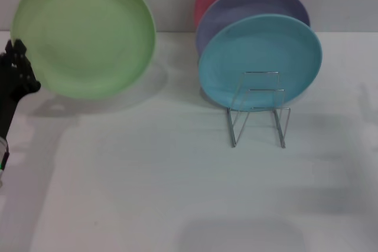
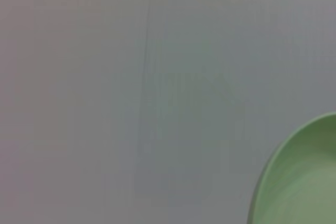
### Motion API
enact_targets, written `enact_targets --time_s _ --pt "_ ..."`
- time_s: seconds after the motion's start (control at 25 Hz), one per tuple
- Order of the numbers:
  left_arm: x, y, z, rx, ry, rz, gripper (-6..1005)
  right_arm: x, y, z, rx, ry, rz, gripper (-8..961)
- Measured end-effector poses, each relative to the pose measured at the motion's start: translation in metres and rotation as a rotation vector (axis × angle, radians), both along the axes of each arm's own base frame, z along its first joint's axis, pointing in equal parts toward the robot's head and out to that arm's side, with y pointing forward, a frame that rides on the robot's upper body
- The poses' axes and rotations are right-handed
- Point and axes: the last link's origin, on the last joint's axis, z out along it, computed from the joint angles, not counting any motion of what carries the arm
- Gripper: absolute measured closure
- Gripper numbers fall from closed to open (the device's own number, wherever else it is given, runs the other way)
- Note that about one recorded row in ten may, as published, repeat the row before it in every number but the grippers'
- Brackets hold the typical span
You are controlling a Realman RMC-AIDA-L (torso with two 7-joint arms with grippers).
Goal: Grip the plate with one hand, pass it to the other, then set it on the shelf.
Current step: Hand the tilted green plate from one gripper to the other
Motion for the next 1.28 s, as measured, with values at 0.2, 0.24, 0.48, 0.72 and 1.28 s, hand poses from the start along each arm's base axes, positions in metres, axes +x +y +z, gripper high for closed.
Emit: enact_targets --time_s 0.2,0.24,0.48,0.72,1.28 --pt "-0.007 -0.015 -0.013 -0.026 -0.022 -0.016 963 -0.009 -0.025 -0.014 -0.049 0.012 0.088 320" --pt "-0.007 -0.018 -0.016 -0.031 -0.017 -0.016 963 -0.012 -0.029 -0.018 -0.065 0.014 0.110 320" --pt "-0.006 -0.034 -0.032 -0.039 0.019 -0.025 964 -0.033 -0.046 -0.040 -0.166 0.037 0.236 321" --pt "-0.002 -0.046 -0.044 -0.016 0.041 -0.012 964 -0.050 -0.053 -0.058 -0.253 0.070 0.312 321" --pt "0.011 -0.066 -0.062 0.042 0.082 0.028 963 -0.079 -0.033 -0.087 -0.416 0.049 0.384 320"
